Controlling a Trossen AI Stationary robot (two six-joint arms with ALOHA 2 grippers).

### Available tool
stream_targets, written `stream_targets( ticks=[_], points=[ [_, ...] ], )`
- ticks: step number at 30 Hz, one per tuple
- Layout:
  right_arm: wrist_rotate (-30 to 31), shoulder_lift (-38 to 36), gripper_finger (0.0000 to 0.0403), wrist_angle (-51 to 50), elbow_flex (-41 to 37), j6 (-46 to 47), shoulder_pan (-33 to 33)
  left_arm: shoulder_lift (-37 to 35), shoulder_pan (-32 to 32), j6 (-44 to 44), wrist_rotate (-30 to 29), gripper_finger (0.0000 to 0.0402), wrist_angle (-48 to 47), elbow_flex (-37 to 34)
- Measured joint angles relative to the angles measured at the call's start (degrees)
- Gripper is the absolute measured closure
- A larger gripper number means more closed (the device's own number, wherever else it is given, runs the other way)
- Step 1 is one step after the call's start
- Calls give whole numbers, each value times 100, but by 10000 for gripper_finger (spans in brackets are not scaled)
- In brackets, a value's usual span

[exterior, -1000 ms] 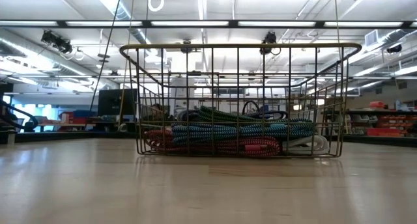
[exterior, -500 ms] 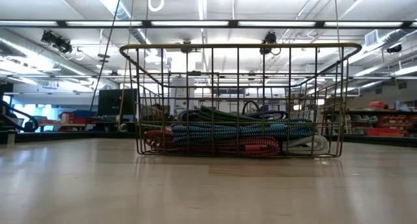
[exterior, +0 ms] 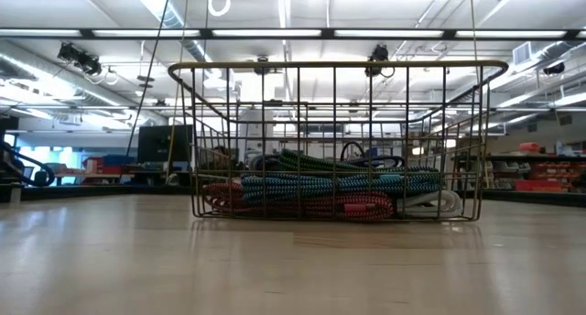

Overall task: Pick and place USB-C Cables
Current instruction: Return to Home Position

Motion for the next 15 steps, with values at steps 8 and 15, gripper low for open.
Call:
stream_targets(
  ticks=[8,15],
  points=[
    [-3,-838,393,1203,-1713,-8,0,-643,2,-273,366,159,1915,-1746],
    [-65,-870,393,1822,-1983,-21,-9,-1054,7,-241,583,159,3068,-2741]
  ],
)
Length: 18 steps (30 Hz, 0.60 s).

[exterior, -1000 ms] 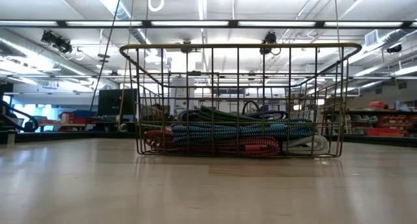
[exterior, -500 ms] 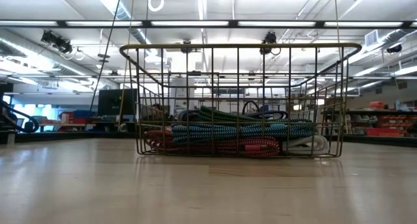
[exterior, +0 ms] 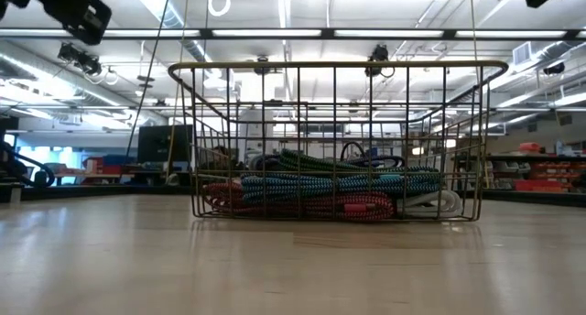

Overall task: Pick and place USB-C Cables
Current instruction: Return to Home Position

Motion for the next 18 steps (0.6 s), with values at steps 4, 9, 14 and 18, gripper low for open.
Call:
stream_targets(
  ticks=[4,9,14,18],
  points=[
    [12,-1,393,-13,2,-76,0,-162,9,2,-33,159,122,-294],
    [202,-1,393,-115,2,-203,0,-337,14,249,-529,159,140,-457],
    [226,-1,393,-162,2,-309,0,-495,82,769,-1313,159,104,-493],
    [423,-1,393,-170,2,-498,0,-682,522,1075,-1714,159,109,-493]
  ],
)
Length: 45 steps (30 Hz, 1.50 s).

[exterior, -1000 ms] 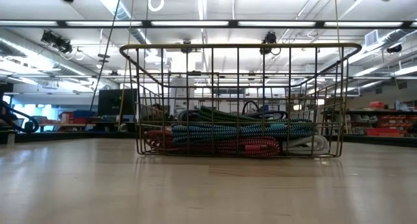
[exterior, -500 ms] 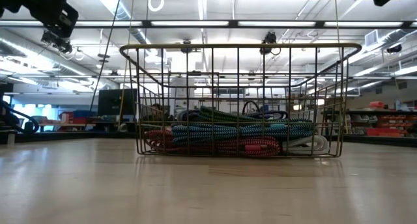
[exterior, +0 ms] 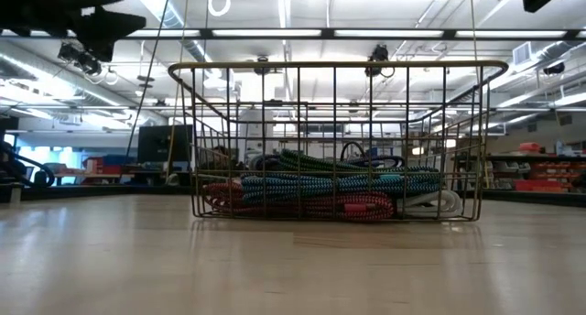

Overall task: Pick and place USB-C Cables
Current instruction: Return to Home Position

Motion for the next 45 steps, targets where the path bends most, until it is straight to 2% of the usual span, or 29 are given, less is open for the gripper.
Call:
stream_targets(
  ticks=[4,9,11,15,19,24,27,30,42,45],
  points=[
    [297,0,393,-138,74,-27,0,-258,650,444,107,159,82,0],
    [1255,0,393,-1365,511,447,0,-524,1487,721,799,159,117,0],
    [1410,0,393,-1734,722,649,0,-566,1773,725,1140,159,124,0],
    [1432,-2,393,-1646,890,414,4,-554,2262,706,1539,159,124,0],
    [1226,-2,393,-1101,559,97,4,-550,2652,587,2017,159,131,0],
    [887,1,393,-403,-217,222,4,-550,2950,444,2525,159,153,0],
    [457,4,393,572,-691,9,4,-550,3011,395,2748,159,173,0],
    [224,2,393,1316,-1217,-184,5,-550,3023,343,2820,159,173,0],
    [298,3,393,4281,-3481,87,-1,-546,3023,257,2824,159,-35,0],
    [414,12,393,4452,-3757,157,-5,-545,3023,194,2822,159,-119,0]
  ],
)
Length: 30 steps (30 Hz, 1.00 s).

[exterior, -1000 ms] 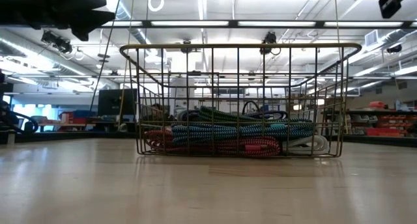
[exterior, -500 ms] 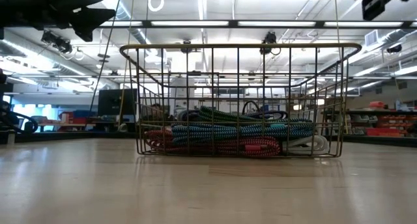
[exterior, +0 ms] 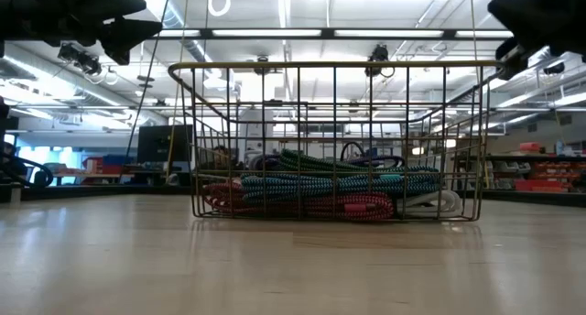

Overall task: Pick and place USB-C Cables
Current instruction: Return to Home Position

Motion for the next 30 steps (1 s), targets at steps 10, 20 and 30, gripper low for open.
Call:
stream_targets(
  ticks=[10,20,30],
  points=[
    [178,-14,393,-26,15,-303,-345,0,208,83,-37,159,-7,0],
    [-224,-14,379,-285,15,-624,-1455,0,873,-89,448,159,-3,0],
    [-230,-14,371,-213,15,-557,-2215,0,1137,-85,208,159,-60,3]
  ],
)
